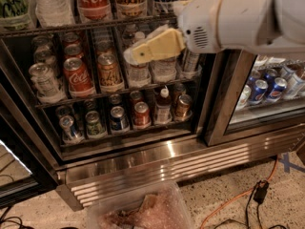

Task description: Pick orange can from top shelf of fridge

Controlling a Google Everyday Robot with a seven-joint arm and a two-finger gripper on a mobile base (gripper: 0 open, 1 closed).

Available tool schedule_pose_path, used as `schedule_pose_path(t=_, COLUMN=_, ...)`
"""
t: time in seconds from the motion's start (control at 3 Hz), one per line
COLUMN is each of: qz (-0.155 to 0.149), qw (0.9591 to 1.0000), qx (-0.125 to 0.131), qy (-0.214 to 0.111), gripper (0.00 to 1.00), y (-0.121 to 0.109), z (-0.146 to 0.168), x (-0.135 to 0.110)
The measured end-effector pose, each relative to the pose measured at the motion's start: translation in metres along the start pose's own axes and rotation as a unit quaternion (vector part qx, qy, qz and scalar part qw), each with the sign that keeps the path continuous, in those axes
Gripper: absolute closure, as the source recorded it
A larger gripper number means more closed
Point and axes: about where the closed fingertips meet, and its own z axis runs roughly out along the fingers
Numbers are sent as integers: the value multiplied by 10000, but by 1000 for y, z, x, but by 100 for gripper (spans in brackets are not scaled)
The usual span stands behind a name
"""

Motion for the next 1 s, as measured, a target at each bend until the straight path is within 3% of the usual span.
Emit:
schedule_pose_path(t=0.33, qz=413, qw=9971, qx=-6, qy=-639, gripper=0, y=18, z=42, x=2)
schedule_pose_path(t=0.67, qz=576, qw=9900, qx=174, qy=-1274, gripper=0, y=22, z=77, x=-12)
schedule_pose_path(t=1.0, qz=539, qw=9806, qx=566, qy=-1797, gripper=0, y=8, z=92, x=-36)
